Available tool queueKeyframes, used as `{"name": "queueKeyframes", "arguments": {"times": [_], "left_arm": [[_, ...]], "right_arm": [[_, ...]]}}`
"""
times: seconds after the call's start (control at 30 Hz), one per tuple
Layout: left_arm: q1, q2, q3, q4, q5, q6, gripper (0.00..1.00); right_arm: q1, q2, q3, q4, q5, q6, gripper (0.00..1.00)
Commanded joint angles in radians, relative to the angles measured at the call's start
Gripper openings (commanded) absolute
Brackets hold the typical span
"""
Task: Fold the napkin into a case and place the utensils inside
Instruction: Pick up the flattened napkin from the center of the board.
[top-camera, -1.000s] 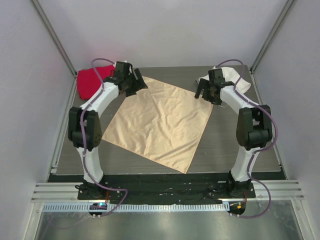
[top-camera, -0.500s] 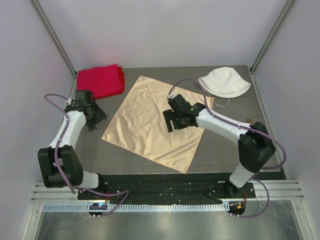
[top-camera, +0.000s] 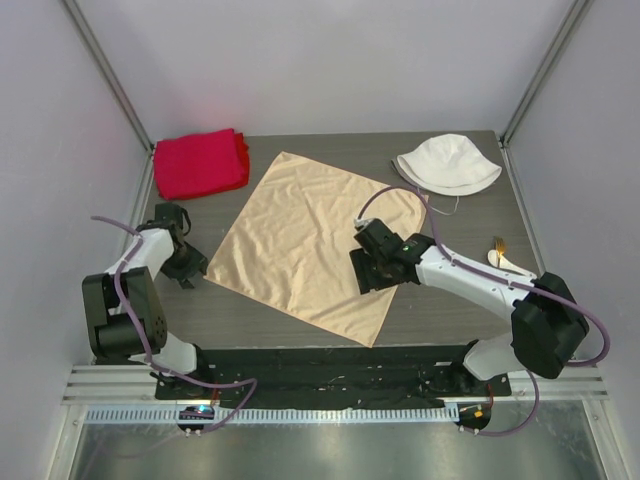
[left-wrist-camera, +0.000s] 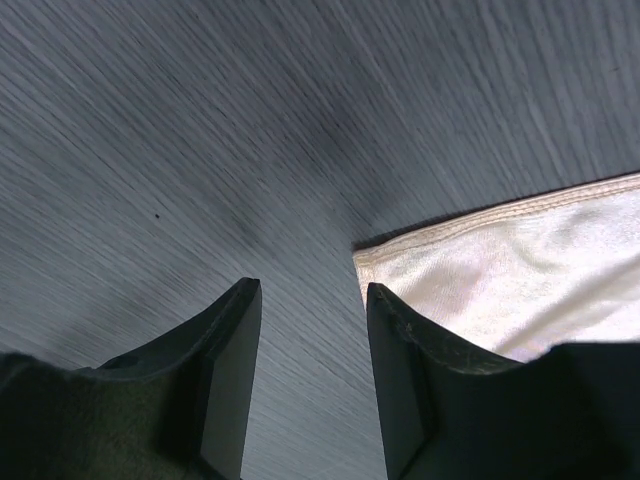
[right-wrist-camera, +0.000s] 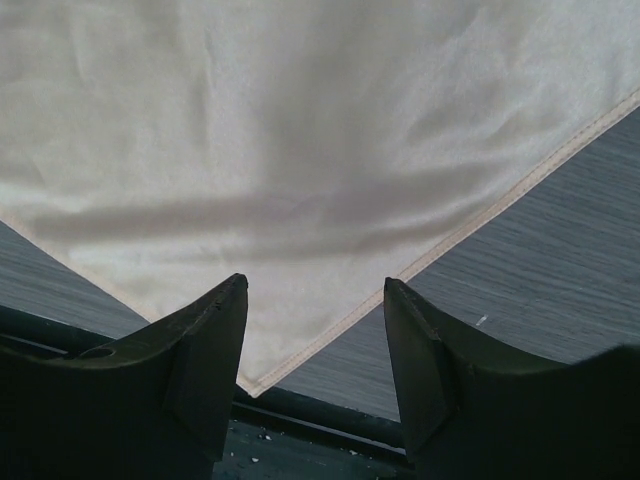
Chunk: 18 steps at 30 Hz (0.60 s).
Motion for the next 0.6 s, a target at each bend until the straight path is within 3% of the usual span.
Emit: {"name": "queueKeyframes", "arguments": {"times": [0.0, 0.27, 0.57], "left_arm": [[0.003, -0.003, -0.015, 0.065, 0.025, -0.06, 0.5], [-0.009, -0.003, -0.021, 0.068, -0.03, -0.095, 0.53], [-0.1, 0.054, 0.048, 0.028, -0.145, -0.126, 0.52]], "right_arm": [[0.014, -0.047, -0.047, 0.023, 0.0, 0.053, 0.61], [0.04, -0.055, -0.056, 0.033, 0.017, 0.066, 0.61], [0.041, -0.066, -0.055, 0.047, 0.021, 0.076, 0.61]]}}
